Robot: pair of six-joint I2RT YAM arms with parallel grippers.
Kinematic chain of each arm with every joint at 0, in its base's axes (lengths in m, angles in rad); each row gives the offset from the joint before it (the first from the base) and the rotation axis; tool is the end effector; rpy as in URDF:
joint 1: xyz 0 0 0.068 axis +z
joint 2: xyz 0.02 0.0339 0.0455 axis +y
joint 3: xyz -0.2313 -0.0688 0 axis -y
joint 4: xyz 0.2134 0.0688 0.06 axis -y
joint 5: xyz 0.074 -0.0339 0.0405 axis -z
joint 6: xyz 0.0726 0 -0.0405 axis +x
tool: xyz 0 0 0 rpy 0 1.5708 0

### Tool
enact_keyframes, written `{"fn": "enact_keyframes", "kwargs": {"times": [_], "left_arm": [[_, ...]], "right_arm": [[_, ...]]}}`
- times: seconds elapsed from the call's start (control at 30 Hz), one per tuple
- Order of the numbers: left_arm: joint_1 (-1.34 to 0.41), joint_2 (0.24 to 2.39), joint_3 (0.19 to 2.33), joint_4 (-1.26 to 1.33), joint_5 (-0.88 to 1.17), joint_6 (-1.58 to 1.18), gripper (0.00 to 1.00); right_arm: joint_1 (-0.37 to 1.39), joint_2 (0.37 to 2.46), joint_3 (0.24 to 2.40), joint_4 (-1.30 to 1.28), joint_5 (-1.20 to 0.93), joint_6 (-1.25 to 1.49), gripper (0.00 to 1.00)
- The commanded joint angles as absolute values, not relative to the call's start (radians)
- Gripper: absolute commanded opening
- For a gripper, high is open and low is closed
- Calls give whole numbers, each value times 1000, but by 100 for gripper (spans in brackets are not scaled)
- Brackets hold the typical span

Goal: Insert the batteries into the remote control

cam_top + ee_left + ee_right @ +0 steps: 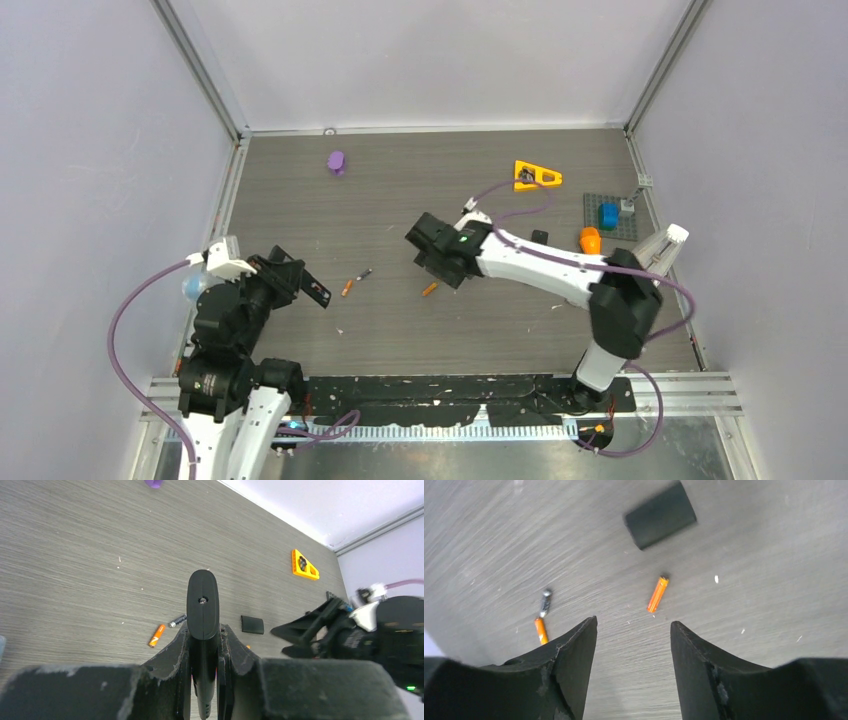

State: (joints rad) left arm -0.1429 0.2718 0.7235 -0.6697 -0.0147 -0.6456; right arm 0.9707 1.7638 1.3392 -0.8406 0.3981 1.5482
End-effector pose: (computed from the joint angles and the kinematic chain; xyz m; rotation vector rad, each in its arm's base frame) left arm 0.1052 -0.0141 0.2910 -0.4637 1.7627 -0.5496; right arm 0.2073 0.2531 0.1729 0.8376 2.5292 0.2258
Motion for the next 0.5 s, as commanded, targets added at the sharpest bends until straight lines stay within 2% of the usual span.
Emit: {"fn": "enact_keyframes", "kwargs": {"times": [0.0, 0.07, 0.1, 0.23, 0.47], "left_arm": [[-146, 307, 767, -612, 32, -629, 0], [-146, 320, 771, -605, 47, -626, 0], [-146, 329, 772, -603, 52, -623, 0], [-146, 400, 804, -594, 52, -591, 0], [-144, 567, 897, -578, 35, -589, 0]], "right_arm": [[894, 1571, 1219, -544, 432, 926, 63], [853, 1521, 1164, -429, 281, 636, 69], [841, 1495, 1147, -404, 232, 479, 75], [809, 1479, 1152, -472, -114, 151, 78], [818, 1568, 1207, -549, -180, -188, 76]]}}
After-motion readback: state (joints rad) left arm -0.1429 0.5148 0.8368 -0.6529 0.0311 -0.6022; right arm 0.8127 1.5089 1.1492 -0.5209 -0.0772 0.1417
